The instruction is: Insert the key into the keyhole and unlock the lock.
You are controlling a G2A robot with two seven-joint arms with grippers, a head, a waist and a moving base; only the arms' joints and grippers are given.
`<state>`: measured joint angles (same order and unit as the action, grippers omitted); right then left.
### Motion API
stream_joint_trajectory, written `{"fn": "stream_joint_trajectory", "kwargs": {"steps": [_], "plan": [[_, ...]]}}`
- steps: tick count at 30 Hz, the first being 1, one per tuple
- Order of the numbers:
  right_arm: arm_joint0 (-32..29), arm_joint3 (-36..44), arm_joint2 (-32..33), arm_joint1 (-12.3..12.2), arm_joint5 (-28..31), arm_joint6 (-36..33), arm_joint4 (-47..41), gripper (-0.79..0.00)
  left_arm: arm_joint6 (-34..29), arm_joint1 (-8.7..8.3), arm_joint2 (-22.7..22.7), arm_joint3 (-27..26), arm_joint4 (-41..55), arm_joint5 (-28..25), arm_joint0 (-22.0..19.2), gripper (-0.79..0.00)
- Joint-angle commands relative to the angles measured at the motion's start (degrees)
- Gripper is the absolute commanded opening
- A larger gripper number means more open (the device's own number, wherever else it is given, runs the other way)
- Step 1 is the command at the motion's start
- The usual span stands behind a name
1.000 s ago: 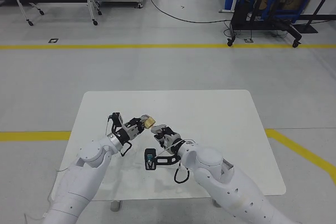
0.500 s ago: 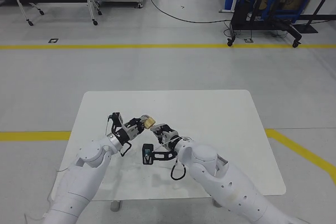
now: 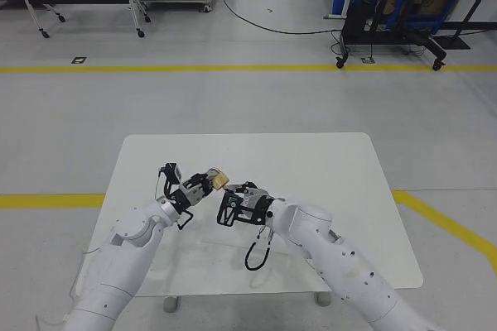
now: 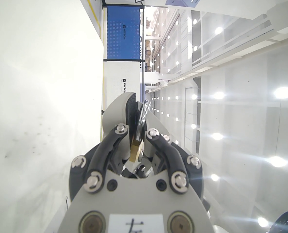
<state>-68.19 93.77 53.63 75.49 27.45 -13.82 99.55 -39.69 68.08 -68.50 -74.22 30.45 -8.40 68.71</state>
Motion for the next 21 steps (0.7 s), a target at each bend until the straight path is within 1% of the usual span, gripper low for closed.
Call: {"fn": "stream_joint_trajectory", "kwargs": {"steps": [1,5,9,13,21], "plan": [[0.3,-1.0,1.6,0.0,1.0,0.3,-6.4,-0.785,-0.4,0.03,-0.1,0.1,-0.2,-1.3,0.0,-0.785],[-0.1,-1.8,3.5,-0.1,2.2,1.6,-11.5,-0.785,-0.9,0.06,-0.3,0.5,-0.8,-3.5,0.0,-0.785],[-0.9,-2.3,4.9,-0.3,4.1,4.7,-16.2,-0.785,-0.9,0.11,-0.5,0.7,-1.2,-4.7,-0.2,-0.785],[-1.4,-3.0,6.0,-0.5,5.6,6.3,-19.2,-0.785,-1.1,0.17,-0.6,0.9,-1.5,-6.3,-0.3,-0.785],[-1.4,-3.1,6.3,-0.8,6.2,4.1,-20.1,-0.785,-1.6,0.24,-0.9,1.0,-2.2,-8.7,-0.2,-0.785]]}}
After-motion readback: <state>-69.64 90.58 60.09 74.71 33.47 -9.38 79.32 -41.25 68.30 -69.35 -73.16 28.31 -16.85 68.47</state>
